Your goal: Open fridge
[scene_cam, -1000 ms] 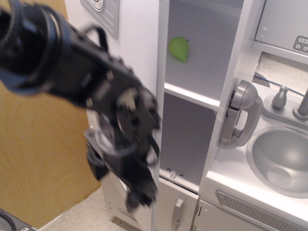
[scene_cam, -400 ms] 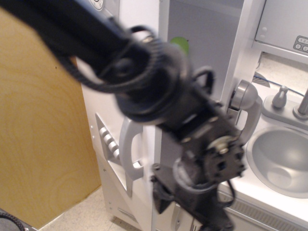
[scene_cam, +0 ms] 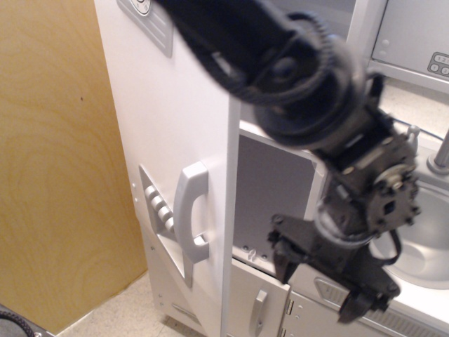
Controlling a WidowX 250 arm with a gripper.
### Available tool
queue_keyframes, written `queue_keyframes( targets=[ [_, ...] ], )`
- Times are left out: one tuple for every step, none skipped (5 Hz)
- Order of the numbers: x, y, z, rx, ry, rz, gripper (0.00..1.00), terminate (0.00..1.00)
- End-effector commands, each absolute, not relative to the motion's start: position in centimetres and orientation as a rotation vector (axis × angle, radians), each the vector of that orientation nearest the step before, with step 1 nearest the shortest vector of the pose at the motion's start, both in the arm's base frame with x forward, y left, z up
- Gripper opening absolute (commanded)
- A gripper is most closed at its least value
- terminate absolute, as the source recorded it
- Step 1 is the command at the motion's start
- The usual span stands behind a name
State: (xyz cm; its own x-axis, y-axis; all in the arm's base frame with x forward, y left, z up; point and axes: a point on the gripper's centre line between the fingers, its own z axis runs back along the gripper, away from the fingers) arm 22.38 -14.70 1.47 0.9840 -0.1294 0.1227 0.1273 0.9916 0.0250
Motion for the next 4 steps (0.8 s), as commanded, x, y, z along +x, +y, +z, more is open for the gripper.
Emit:
queue_keyframes(
  targets=[
    [26.4, -12.7, 2.8, 0.062, -0.184, 0.001, 1.00, 0.00],
    [27.8, -10.5, 2.6, 0.089, -0.159, 0.089, 1.00, 0.00],
    [28.4, -8.9, 2.5, 0.109, -0.095, 0.160, 1.00, 0.00],
    [27.6, -6.8, 2.7, 0.136, -0.092, 0.195, 1.00, 0.00]
  ],
)
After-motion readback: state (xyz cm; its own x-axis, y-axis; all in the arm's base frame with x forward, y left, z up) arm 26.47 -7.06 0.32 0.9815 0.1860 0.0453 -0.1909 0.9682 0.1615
